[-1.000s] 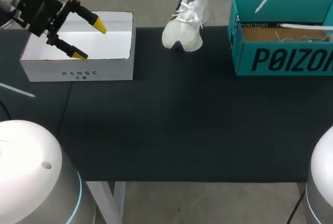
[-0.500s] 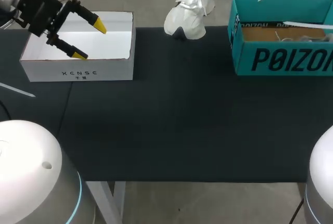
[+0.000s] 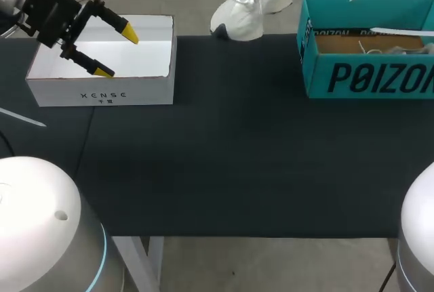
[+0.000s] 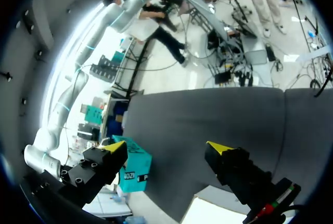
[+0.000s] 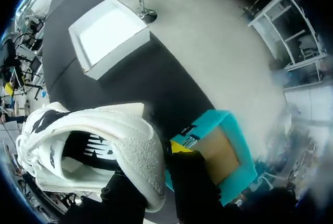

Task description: Take the shoe out of the shoebox, open the shoe tongue, remove and reinsert the insole, then place the shoe into the shoebox

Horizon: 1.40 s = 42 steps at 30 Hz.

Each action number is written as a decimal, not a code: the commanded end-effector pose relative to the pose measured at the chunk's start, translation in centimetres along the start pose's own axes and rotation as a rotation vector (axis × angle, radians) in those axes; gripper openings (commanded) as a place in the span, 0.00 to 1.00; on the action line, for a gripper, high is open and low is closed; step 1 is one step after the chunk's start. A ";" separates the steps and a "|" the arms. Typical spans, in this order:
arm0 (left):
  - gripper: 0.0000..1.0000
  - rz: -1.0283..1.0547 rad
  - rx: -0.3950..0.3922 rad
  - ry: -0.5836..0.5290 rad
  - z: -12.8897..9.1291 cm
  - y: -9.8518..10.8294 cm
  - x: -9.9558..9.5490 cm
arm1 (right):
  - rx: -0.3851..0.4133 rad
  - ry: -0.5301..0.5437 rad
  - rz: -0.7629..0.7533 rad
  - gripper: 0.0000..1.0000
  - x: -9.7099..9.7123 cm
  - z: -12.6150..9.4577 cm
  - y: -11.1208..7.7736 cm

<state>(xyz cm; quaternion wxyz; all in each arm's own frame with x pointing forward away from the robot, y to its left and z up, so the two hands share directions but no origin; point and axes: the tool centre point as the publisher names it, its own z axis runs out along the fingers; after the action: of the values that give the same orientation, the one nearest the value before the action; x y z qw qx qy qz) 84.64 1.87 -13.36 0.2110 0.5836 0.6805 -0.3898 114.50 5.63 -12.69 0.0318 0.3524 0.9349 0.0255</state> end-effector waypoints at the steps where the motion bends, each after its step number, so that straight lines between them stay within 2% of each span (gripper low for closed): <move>1: 1.00 0.001 0.000 0.004 0.0 0.0 0.0 | 0.018 -0.014 0.293 0.00 -3.6 -0.9 1.2; 5: 1.00 0.001 0.000 0.004 0.0 0.0 0.0 | 0.053 -0.058 0.435 0.00 -6.8 -1.2 0.7; 8: 1.00 0.001 0.000 0.004 0.0 0.0 0.0 | 0.090 -0.068 0.526 0.00 -9.0 -1.0 -0.4; 14: 1.00 0.001 0.000 0.004 0.0 0.0 0.0 | 0.139 -0.138 0.649 0.00 -11.7 -0.9 -2.4; 16: 1.00 0.001 0.000 0.004 0.0 0.0 0.0 | 0.148 -0.159 0.672 0.00 -12.1 -1.0 -3.1; 34: 1.00 0.001 0.000 0.004 0.0 0.0 0.0 | 0.148 -0.159 0.672 0.00 -12.1 -1.0 -3.1; 36: 1.00 0.001 0.000 0.004 0.0 0.0 0.0 | 0.152 -0.142 0.718 0.00 -13.6 -0.6 -3.0; 38: 1.00 0.001 0.000 0.004 0.0 0.0 0.0 | 0.133 -0.172 0.776 0.00 -15.3 -0.4 -3.4; 42: 1.00 0.001 0.000 0.004 0.0 0.0 0.0 | 0.101 -0.177 0.872 0.00 -18.5 -0.4 -4.8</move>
<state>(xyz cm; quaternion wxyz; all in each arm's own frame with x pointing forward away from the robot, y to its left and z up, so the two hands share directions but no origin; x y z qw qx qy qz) 84.63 1.86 -13.36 0.2109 0.5836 0.6804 -0.3898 123.61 -8.51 -11.88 0.0942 0.7059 0.7006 -0.0453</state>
